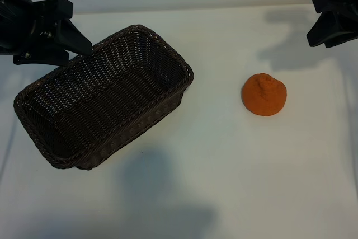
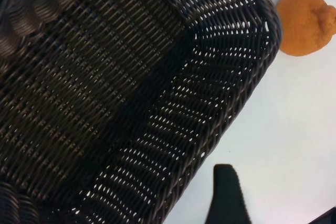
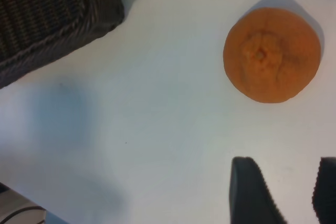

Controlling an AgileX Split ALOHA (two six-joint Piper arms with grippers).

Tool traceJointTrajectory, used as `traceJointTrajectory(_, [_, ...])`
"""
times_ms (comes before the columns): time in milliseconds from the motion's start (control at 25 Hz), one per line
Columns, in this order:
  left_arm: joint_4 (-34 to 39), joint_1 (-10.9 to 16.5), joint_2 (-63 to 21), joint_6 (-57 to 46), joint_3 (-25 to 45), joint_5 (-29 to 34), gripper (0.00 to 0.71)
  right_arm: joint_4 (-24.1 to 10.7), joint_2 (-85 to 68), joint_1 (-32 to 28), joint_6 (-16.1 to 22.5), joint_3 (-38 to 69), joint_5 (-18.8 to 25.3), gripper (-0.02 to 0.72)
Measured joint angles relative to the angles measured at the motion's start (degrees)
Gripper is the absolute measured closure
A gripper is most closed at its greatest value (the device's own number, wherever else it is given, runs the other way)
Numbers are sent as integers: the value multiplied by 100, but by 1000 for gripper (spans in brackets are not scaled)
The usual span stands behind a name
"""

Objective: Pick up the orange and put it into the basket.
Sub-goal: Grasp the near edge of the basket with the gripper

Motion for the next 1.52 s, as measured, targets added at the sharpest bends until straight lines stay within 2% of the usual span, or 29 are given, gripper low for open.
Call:
traceJointTrajectory(200, [12, 0, 0, 0, 0, -22, 185, 0, 0, 0, 0, 0, 0, 379])
traceJointTrajectory(360, [299, 0, 0, -6, 0, -8, 185, -4, 0, 0, 0, 0, 0, 379])
traceJointTrajectory(680, [966, 0, -29, -123, 0, 563, 185, -4, 0, 0, 0, 0, 0, 379])
traceJointTrajectory(920, [1189, 47, -561, -513, 0, 563, 185, -11, 0, 0, 0, 0, 0, 379])
traceJointTrajectory(1040, [1492, 266, -898, -811, 0, 563, 185, -11, 0, 0, 0, 0, 0, 379])
traceJointTrajectory(1280, [2342, 880, -1675, -1486, 0, 563, 185, -11, 0, 0, 0, 0, 0, 379])
traceJointTrajectory(1400, [2555, 1055, -1903, -1700, 99, 563, 185, -11, 0, 0, 0, 0, 0, 379])
traceJointTrajectory(1520, [2771, 1176, -1911, -1823, 569, 563, 185, -11, 0, 0, 0, 0, 0, 379])
